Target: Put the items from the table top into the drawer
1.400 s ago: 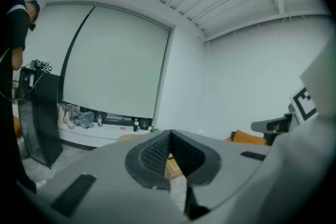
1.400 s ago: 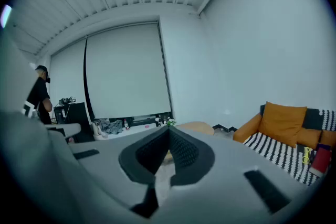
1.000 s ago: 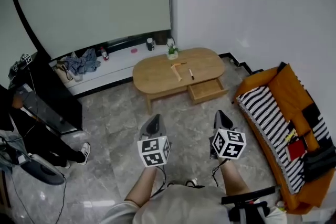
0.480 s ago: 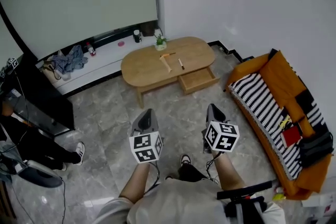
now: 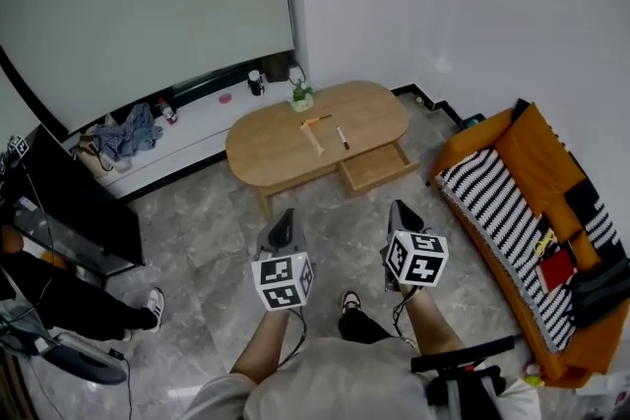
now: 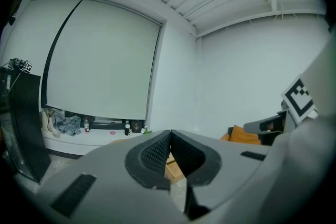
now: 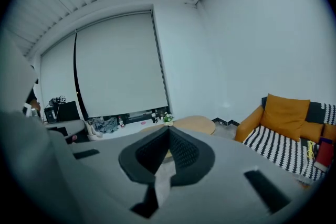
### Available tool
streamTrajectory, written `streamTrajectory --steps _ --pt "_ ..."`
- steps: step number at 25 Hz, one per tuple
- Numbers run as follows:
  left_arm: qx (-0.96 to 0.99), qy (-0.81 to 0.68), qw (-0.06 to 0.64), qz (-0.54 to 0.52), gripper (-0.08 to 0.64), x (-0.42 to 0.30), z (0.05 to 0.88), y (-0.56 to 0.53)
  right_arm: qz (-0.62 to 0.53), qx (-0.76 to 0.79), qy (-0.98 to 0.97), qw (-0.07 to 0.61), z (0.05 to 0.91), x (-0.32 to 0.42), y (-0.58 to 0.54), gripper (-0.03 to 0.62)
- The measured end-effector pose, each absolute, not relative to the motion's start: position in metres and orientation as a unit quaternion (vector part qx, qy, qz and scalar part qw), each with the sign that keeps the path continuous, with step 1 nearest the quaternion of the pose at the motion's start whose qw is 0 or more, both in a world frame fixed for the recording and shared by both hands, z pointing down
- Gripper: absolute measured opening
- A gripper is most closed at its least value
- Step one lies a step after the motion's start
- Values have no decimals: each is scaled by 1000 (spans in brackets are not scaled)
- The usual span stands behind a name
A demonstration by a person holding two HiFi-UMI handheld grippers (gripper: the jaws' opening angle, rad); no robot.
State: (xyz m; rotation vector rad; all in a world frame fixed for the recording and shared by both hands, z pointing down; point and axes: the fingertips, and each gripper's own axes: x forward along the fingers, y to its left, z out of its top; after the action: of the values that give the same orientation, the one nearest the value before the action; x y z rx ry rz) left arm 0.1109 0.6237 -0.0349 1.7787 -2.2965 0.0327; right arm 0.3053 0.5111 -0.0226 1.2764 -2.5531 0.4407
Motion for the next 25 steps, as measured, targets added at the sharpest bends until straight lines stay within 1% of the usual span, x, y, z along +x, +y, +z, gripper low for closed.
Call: streamTrajectory --steps 6,14,25 --pt "594 -795 123 5 9 87 -37 546 144 413 -888 141 -26 271 429 -8" --pt "576 -807 130 21 9 65 -31 453 158 391 -894 152 -16 244 320 -8" --pt "577 -800 156 53 9 44 -3 376 194 384 -884 181 22 219 242 -8"
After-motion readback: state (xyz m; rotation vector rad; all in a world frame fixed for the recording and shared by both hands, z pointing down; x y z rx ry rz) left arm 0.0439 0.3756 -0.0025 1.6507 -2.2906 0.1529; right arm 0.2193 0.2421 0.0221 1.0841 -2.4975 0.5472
